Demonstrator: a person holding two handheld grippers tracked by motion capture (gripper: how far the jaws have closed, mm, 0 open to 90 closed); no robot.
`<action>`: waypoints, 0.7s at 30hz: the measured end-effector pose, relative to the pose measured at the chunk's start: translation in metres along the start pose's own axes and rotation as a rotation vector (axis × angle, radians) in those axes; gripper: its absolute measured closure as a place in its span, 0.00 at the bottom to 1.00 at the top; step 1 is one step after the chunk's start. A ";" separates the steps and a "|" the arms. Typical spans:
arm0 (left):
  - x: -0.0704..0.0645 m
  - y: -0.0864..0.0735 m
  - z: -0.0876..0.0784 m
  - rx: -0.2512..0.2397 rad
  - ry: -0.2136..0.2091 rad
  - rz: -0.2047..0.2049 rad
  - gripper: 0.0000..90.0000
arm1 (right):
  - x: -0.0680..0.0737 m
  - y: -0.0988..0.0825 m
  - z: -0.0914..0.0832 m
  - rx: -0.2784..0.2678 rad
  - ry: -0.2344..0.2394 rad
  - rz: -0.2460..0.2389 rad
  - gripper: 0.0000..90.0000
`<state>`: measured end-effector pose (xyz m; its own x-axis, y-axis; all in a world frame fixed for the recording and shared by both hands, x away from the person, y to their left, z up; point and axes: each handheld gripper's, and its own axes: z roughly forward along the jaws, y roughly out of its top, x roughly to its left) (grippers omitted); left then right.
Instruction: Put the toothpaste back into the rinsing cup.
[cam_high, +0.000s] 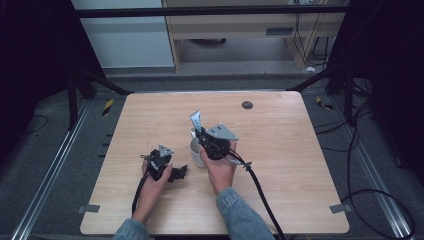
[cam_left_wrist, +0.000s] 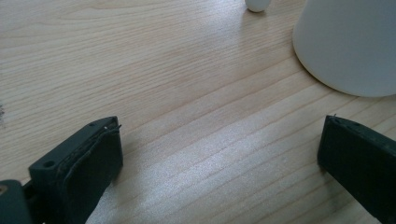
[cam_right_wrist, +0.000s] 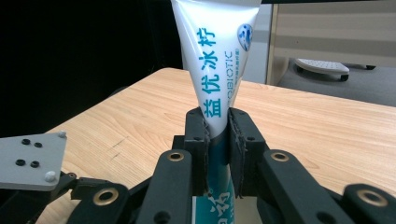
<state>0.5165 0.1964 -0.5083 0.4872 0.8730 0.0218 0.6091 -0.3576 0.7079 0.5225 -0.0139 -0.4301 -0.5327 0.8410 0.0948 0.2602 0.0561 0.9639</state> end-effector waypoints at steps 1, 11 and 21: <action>0.000 0.000 0.000 0.000 0.000 0.000 0.00 | 0.000 -0.001 0.000 0.002 0.000 0.002 0.88; 0.000 0.000 0.000 -0.003 -0.001 -0.003 0.00 | -0.003 -0.008 0.002 0.017 0.000 0.027 0.87; 0.000 0.000 0.000 -0.003 -0.001 -0.002 0.00 | -0.004 -0.010 0.002 0.020 0.003 0.024 0.87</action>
<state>0.5167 0.1963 -0.5085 0.4868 0.8733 0.0191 0.6080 -0.3544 0.7104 0.5236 -0.0166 -0.4402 -0.5287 0.8405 0.1185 0.2887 0.0468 0.9563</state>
